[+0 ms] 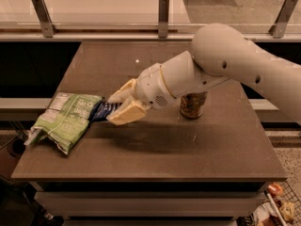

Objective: Move rxbar blueberry near green jalapeno chip bag

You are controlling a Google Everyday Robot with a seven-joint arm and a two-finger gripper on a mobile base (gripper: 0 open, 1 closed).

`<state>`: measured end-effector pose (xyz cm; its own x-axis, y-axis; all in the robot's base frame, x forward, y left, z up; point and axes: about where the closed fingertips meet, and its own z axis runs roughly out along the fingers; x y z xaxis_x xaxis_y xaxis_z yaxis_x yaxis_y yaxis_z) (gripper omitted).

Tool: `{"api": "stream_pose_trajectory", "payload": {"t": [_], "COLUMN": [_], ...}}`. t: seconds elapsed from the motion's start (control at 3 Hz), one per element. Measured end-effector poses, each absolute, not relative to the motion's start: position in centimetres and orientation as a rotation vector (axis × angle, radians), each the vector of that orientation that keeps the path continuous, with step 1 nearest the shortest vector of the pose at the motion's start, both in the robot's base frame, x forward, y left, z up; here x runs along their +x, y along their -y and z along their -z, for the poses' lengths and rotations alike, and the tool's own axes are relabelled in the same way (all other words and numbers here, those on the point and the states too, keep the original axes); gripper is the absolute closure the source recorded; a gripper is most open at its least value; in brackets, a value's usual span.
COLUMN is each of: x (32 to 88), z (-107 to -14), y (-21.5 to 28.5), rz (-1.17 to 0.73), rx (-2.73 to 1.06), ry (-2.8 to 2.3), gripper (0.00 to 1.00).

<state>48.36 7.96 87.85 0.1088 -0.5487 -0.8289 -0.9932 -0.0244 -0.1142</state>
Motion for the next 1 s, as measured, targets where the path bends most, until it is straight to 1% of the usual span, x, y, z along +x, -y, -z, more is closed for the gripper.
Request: {"api": "stream_pose_trajectory", "payload": {"t": [0.33,0.67,1.0], "x": [48.24,48.14,48.14], "z": [-87.89,-87.92,-87.92], "y": [-8.12,-8.27,-8.28], "rz": [-0.780,-0.780,-0.780], "rx": [-1.670,-1.674,-1.674], "ry": [-1.526,-1.523,-1.523], "gripper": [0.13,0.00,0.00]}}
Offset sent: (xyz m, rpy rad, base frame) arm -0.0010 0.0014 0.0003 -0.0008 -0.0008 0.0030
